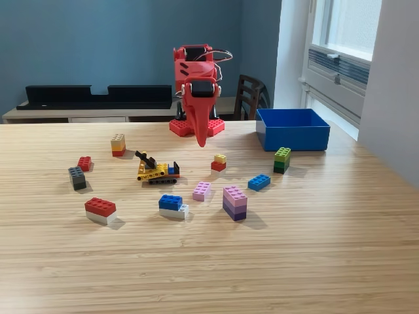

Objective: Grasp a lego block and put it in the bin.

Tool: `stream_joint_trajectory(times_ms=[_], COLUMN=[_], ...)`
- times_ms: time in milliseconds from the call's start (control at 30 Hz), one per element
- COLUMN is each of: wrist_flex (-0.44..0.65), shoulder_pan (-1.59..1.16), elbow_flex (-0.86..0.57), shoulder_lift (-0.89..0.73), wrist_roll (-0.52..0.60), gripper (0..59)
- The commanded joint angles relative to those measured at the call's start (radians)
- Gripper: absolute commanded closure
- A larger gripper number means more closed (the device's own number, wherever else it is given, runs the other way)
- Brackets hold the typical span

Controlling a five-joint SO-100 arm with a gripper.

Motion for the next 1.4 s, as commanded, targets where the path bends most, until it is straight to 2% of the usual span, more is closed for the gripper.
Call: stream_joint_trajectory(times_ms=[33,167,267,433,567,833,933,1133,1400], wrist_flex=[-0.035,-0.035,-0.035,-0.026,0.046,0.172,0.207,0.224,0.222], shoulder_pan=[-0.023,-0.043,-0.06,-0.078,-0.086,-0.048,-0.028,-0.011,0.003], elbow_flex=[-0.075,-0.15,-0.224,-0.394,-0.563,-0.867,-0.977,-1.161,-1.304], shoulder_lift=[-0.002,-0.017,-0.104,-0.368,-0.591,-0.971,-1.088,-1.296,-1.539], wrist_roll=[0.008,0.02,0.023,0.057,0.11,0.051,0.035,0.009,-0.002], gripper=[54.8,49.5,46.7,39.6,31.4,14.3,12.1,12.2,13.9])
